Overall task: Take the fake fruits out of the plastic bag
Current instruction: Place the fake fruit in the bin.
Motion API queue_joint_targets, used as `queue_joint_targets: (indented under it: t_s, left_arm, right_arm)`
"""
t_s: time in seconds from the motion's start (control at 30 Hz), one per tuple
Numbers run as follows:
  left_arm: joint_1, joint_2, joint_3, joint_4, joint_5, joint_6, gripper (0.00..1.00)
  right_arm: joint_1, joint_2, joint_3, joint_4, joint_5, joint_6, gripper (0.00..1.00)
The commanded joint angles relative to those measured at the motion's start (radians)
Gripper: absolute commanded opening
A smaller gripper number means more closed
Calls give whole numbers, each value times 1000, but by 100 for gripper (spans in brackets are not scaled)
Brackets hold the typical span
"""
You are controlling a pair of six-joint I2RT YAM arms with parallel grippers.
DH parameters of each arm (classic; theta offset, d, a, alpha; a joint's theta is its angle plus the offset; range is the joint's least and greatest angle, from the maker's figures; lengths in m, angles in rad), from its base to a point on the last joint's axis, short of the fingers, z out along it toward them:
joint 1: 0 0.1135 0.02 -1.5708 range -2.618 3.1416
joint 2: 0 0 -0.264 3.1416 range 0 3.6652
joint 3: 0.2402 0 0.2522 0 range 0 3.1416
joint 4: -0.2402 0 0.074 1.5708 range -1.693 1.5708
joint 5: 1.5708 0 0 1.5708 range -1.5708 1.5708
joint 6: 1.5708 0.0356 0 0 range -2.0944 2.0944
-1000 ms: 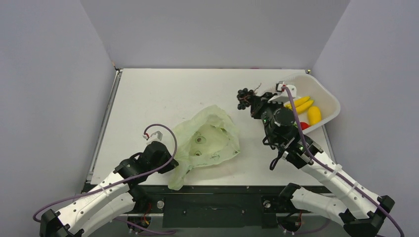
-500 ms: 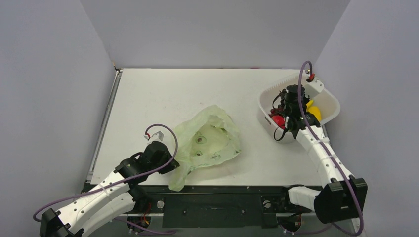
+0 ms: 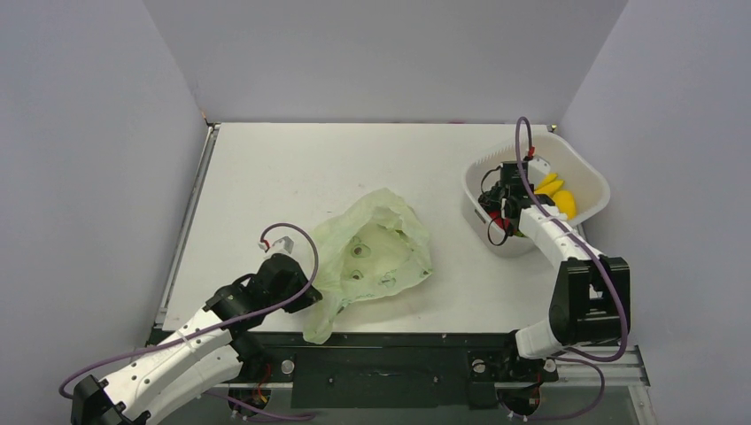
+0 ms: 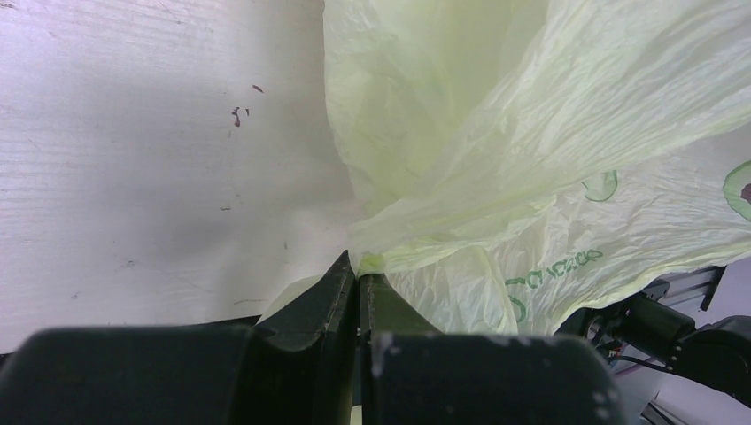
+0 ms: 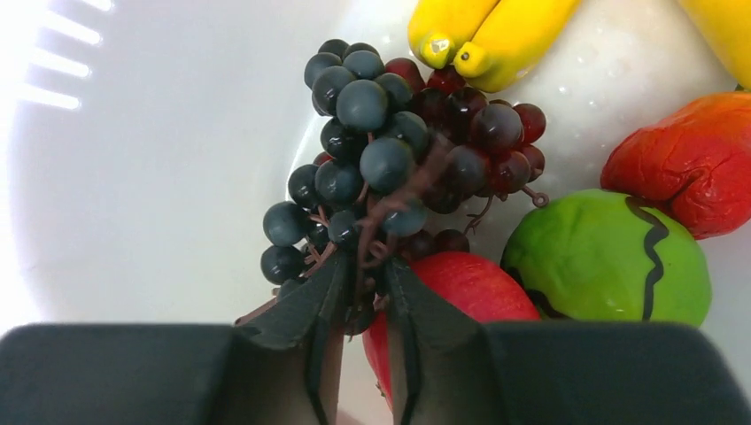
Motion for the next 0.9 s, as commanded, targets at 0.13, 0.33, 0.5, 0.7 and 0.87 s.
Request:
queue_joint_targets:
  t_s: [0.13, 0.33, 0.5, 0.7, 0.87]
  left_arm:
    - [0, 3, 20, 26, 16, 1, 0]
    - [0, 13, 20, 33, 28, -4, 0]
    - [0, 22, 19, 43, 29, -6, 0]
    - [0, 50, 37, 55, 28, 10, 0]
    - [-1, 59, 48, 53, 32, 15, 0]
  right_arm:
    - [-8, -91, 0, 25, -15, -39, 53]
    - [1, -211, -27, 36, -3, -53, 65]
    - [130, -318, -37, 52, 38, -125, 71]
    - [444, -400, -50, 107, 93, -302, 74]
    - [694, -448, -80, 183, 71, -411, 74]
